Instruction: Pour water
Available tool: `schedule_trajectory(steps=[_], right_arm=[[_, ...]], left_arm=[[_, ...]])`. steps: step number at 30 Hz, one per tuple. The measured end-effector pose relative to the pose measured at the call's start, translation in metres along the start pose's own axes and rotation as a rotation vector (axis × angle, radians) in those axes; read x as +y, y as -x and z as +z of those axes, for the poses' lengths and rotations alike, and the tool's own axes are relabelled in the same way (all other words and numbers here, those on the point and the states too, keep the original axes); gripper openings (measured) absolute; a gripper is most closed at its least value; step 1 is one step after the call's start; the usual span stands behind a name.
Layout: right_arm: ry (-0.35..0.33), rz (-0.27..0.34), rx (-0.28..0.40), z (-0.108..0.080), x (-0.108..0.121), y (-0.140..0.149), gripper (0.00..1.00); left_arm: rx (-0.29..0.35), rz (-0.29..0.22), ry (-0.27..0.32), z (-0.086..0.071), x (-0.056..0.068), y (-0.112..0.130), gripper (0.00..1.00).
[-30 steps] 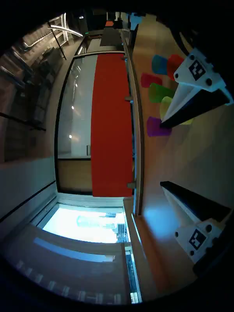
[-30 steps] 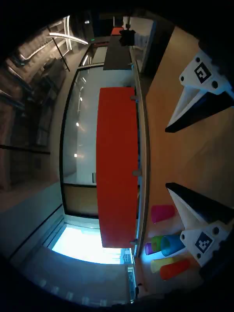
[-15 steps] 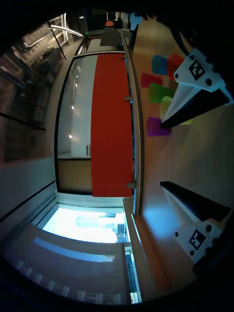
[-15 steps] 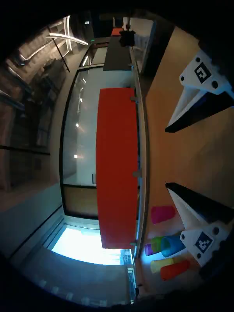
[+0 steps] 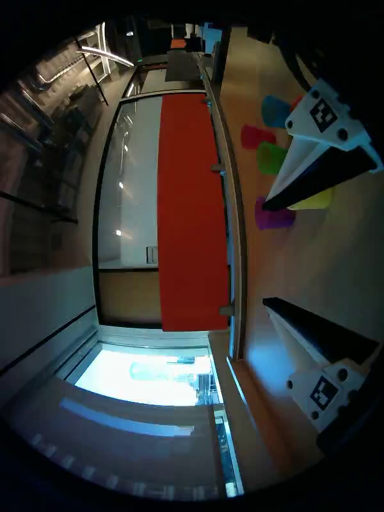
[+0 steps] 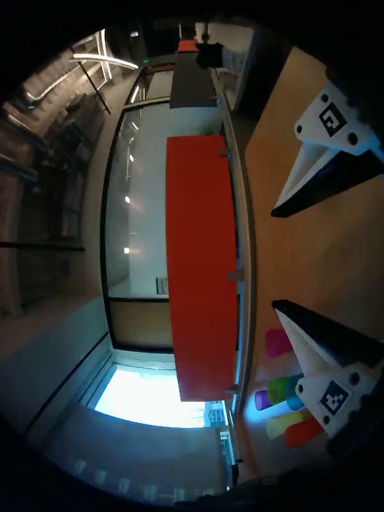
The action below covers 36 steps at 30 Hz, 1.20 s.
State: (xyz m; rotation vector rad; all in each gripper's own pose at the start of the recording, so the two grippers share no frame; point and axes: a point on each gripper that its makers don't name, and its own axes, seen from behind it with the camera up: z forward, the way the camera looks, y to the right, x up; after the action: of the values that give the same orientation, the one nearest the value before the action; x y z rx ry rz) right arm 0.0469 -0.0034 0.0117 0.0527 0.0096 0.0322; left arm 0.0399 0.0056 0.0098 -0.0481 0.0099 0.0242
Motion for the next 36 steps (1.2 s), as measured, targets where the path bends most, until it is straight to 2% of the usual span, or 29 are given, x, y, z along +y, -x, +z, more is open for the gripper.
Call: schedule_trajectory(steps=[5, 11, 17, 22, 29, 36], right_arm=[[-0.023, -0.019, 0.001, 0.008, -0.002, -0.035, 0.99], [-0.061, -0.061, 0.014, 0.012, -0.011, -0.085, 0.99], [-0.093, -0.087, 0.049, 0.008, -0.021, -0.137, 0.99], [-0.105, -0.071, 0.050, 0.007, -0.024, -0.166, 0.99], [-0.131, -0.064, 0.038, 0.003, -0.029, -0.193, 0.99], [-0.141, -0.057, -0.004, 0.007, -0.032, -0.186, 0.99]], left_arm=[[-0.014, 0.001, 0.026, 0.015, 0.004, -0.028, 1.00], [-0.020, -0.027, 0.050, 0.026, 0.011, -0.063, 1.00], [-0.025, -0.036, 0.065, 0.030, 0.009, -0.097, 1.00], [-0.047, -0.052, 0.089, 0.029, 0.007, -0.116, 1.00], [-0.045, -0.103, 0.139, 0.029, 0.007, -0.153, 1.00], [-0.045, -0.107, 0.202, 0.032, 0.014, -0.173, 1.00]])
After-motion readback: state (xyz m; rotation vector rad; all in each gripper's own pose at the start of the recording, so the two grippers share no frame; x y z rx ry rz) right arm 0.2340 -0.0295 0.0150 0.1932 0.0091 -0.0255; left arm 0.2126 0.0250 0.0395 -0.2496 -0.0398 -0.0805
